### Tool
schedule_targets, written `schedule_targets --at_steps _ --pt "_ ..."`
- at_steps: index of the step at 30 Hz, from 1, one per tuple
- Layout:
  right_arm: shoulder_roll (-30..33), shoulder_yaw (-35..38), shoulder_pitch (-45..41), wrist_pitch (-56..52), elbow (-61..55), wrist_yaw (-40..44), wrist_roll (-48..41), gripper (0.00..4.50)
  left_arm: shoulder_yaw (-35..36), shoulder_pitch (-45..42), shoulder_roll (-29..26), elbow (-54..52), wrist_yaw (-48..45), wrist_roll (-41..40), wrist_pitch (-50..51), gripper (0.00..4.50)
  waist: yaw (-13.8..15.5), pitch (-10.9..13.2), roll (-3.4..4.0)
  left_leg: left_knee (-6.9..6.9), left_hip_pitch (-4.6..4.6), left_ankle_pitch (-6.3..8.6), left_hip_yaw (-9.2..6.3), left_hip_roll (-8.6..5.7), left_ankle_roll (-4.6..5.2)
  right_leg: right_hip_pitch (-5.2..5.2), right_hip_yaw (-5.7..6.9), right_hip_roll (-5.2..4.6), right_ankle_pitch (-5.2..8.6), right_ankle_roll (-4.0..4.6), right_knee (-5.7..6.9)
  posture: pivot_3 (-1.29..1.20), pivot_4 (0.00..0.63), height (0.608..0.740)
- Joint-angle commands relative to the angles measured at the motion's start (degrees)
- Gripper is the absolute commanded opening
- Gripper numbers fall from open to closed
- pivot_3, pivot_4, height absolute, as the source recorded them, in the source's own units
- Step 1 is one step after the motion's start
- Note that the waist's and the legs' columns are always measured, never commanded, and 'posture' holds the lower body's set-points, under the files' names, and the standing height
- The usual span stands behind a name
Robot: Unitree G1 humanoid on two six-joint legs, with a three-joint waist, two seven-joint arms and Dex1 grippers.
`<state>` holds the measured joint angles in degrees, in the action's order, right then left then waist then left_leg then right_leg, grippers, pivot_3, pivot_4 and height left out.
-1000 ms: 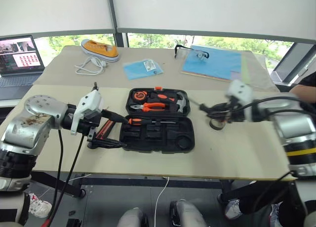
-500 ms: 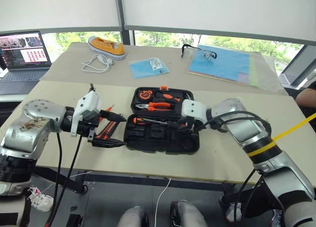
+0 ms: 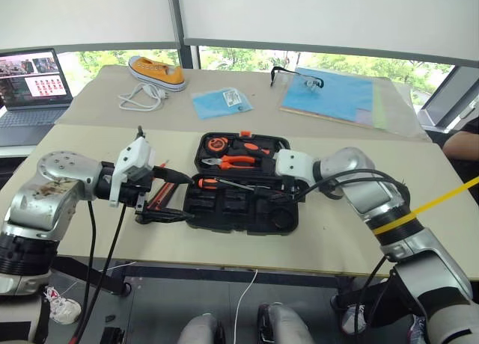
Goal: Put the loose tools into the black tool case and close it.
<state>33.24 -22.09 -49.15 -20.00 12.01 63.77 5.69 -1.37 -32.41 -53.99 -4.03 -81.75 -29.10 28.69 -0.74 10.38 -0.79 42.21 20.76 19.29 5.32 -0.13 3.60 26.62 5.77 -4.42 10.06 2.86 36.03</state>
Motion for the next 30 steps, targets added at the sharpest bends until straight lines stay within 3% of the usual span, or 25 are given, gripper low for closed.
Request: schedule_targets --at_steps 1,6,8,19,30 --pt "-0.41 1.04 -0.16 -2.90 -3.92 1.90 -2.03 4.48 0.04 -1.81 0.26 -0.08 -0.30 0.57 -1.21 4.50 -0.05 0.00 0.00 0.00 0.00 0.00 0.00 0.00 0.00 0.00 0.00 0.00 0.00 0.00 0.00 0.00 0.150 0.718" --pt "0.06 0.65 1.26 -3.88 -3.61 2.88 -1.42 4.48 -0.36 -2.53 0.69 0.41 -0.54 1.03 -1.44 4.50 -0.05 0.00 0.00 0.01 0.00 0.00 0.00 -0.02 0.00 0.00 0.00 -0.01 0.00 0.00 0.03 0.00 0.150 0.718" --pt "-0.16 0.85 1.47 -4.47 -2.14 2.93 -1.62 4.08 -0.53 -2.94 0.75 0.80 -0.74 1.29 -1.69 4.50 -0.05 0.00 0.00 0.02 0.00 0.00 0.00 -0.02 0.00 0.00 0.00 -0.01 0.00 0.00 0.03 0.00 0.150 0.718" --pt "0.11 0.52 1.36 -3.87 3.27 3.17 -1.85 0.62 -0.58 -3.72 0.77 1.50 -1.28 1.98 -2.09 4.50 0.02 0.00 0.00 0.01 -0.32 0.00 0.01 -0.02 0.00 -0.27 -0.05 -0.04 0.01 -0.01 0.04 0.00 0.150 0.718" --pt "1.91 0.87 0.52 -0.24 -2.93 6.90 -3.10 0.60 -0.65 -4.10 0.88 2.41 -1.50 2.34 -2.47 4.50 0.04 0.00 0.00 -0.06 -0.28 0.00 0.00 0.00 0.00 -0.23 -0.03 -0.03 0.02 0.01 0.00 0.00 0.150 0.718"
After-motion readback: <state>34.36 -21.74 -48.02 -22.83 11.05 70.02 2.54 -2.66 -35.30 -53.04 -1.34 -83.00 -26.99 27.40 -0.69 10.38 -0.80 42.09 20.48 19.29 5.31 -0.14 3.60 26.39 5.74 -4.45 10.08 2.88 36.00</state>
